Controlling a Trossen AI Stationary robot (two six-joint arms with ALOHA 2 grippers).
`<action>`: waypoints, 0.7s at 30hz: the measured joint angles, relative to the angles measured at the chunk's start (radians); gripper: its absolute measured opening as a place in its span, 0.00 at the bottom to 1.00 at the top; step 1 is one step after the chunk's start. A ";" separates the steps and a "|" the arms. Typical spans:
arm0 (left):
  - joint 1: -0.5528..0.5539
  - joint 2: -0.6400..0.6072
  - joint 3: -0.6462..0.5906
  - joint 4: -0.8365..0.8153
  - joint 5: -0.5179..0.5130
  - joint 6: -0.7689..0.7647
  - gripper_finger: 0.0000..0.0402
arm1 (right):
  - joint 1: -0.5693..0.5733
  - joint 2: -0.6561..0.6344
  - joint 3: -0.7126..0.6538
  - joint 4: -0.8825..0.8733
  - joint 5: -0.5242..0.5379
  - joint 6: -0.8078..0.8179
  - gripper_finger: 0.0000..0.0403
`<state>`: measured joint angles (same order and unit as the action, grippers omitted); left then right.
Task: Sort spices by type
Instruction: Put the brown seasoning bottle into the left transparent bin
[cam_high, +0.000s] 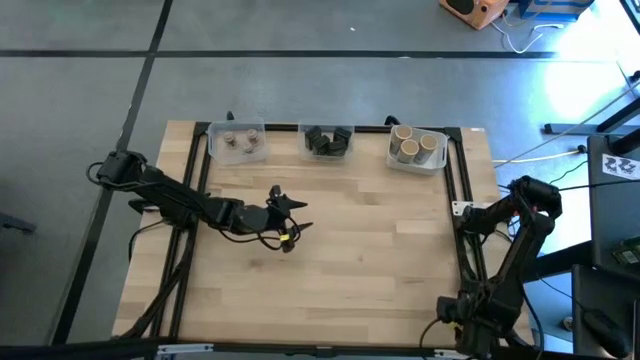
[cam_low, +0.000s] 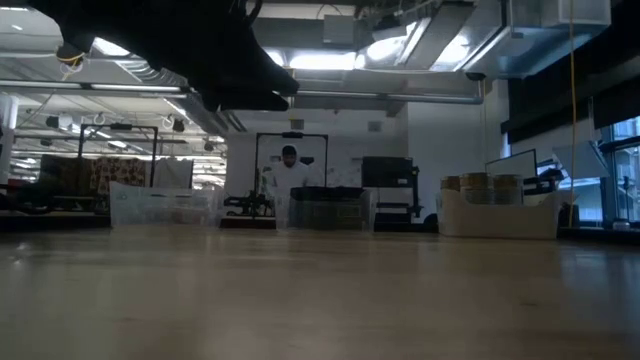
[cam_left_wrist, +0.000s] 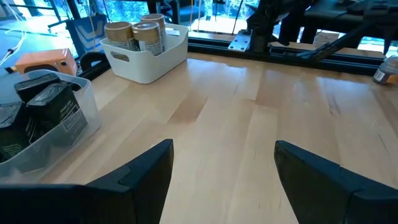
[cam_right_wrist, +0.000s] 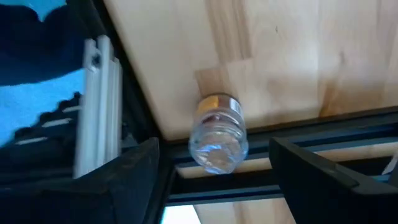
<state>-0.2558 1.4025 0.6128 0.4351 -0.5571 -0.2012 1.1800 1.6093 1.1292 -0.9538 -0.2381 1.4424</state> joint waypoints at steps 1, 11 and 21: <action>0.000 0.000 0.000 -0.001 0.000 0.000 0.65 | 0.006 0.000 -0.009 0.005 -0.003 0.001 0.75; 0.000 0.000 0.000 -0.007 0.000 0.008 0.65 | 0.031 0.000 -0.113 0.138 -0.017 0.004 0.75; 0.000 0.000 0.000 -0.006 0.000 0.007 0.65 | 0.029 0.092 -0.151 0.236 -0.128 -0.072 0.72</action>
<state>-0.2558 1.4025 0.6128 0.4294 -0.5575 -0.1939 1.2091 1.7016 0.9779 -0.7178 -0.3665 1.3706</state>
